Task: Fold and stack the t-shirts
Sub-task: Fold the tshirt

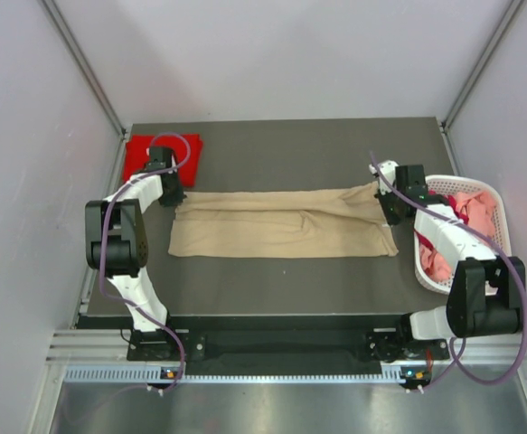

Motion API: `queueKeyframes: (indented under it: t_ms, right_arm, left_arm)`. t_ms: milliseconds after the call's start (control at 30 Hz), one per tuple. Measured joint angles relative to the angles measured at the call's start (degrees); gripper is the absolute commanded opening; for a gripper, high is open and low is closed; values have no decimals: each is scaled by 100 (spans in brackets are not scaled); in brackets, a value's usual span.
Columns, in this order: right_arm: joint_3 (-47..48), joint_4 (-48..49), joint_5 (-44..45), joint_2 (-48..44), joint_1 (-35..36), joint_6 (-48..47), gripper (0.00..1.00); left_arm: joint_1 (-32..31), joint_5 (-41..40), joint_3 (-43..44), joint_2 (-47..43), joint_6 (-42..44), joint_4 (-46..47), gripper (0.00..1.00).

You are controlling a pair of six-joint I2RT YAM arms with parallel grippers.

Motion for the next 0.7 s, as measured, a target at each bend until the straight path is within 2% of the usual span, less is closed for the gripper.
queueKeyframes:
  t_ms: [67,100,267,433,533,700]
  right_arm:
    - [0,-116,85,13,125,-42,7]
    - [0,-175,111,20,179,-57,15]
    - [2,-551,195,20,382,-122,29]
    - [291,-977,-26,-66,439,-48,36]
    - [614,-925,-168,-111,603,188,43]
    - [1075,-675,-146,118,1023,894,45]
  left_arm:
    - [0,-81,-2,-11,-26,4,21]
    - [0,-127,-2,-24,-42,2,28]
    - [24,-442,-2,-173,-170,-85,43]
    - [33,-466,-2,-494,-304,-181,46]
    - [33,-271,26,-584,-348,-229,45]
    - [33,-4,103,-522,-382,-498,44]
